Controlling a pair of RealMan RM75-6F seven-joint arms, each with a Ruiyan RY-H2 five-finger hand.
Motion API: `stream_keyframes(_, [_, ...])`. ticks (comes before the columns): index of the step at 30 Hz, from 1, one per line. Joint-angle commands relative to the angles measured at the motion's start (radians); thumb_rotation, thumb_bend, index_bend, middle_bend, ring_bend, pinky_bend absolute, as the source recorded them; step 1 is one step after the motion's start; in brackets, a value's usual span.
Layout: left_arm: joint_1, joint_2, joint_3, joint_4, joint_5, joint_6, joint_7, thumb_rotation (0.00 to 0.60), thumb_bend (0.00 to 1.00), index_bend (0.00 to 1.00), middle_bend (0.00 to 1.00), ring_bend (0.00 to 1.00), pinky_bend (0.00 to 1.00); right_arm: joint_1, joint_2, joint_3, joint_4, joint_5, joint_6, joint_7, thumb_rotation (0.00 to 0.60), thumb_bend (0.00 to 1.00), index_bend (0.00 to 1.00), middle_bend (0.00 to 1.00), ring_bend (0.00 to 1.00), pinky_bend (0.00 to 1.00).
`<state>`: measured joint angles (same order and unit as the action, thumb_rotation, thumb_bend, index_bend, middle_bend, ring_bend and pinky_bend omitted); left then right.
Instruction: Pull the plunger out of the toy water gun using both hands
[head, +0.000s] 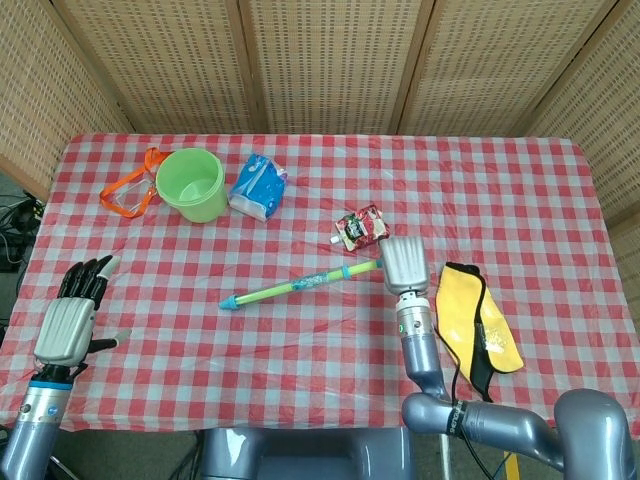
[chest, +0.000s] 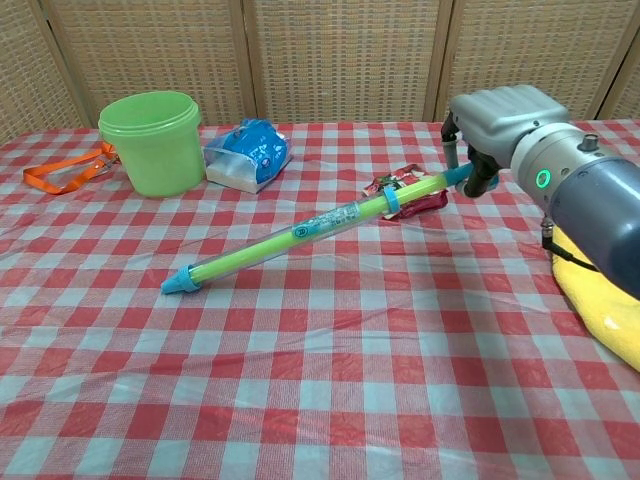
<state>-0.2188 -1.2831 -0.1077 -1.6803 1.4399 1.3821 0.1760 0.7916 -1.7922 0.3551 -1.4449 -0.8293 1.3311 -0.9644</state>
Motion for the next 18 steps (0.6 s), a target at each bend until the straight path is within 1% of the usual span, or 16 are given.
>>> stream_keyframes(1, [-0.020,-0.012,-0.015,-0.010,-0.021,-0.023,0.018,0.600,0.06,0.12,0.00,0.00,0.00,0.006,-0.013,0.007,0.002,0.007,0.014,-0.008,0.600,0.53,0.80,1.00,1.00,0.79])
stream_keyframes(5, [-0.058,-0.049,-0.047,-0.016,-0.070,-0.063,0.049,0.600,0.11,0.19,0.00,0.00,0.00,0.009,-0.022,0.009,0.005,0.013,0.032,-0.018,0.600,0.53,0.80,1.00,1.00,0.79])
stream_keyframes(7, [-0.082,-0.080,-0.067,-0.017,-0.101,-0.085,0.067,0.600,0.12,0.20,0.00,0.00,0.00,0.009,-0.028,0.010,0.007,0.016,0.039,-0.018,0.600,0.53,0.80,1.00,1.00,0.79])
stream_keyframes(11, [-0.131,-0.164,-0.099,-0.005,-0.158,-0.107,0.144,0.600,0.12,0.23,0.00,0.00,0.00,0.009,-0.034,0.014,0.004,0.027,0.048,-0.020,0.600,0.53,0.80,1.00,1.00,0.79])
stream_keyframes(18, [-0.208,-0.309,-0.149,0.051,-0.256,-0.133,0.232,0.600,0.12,0.32,0.00,0.00,0.00,0.009,-0.039,0.018,0.003,0.036,0.068,-0.030,0.600,0.53,0.80,1.00,1.00,0.80])
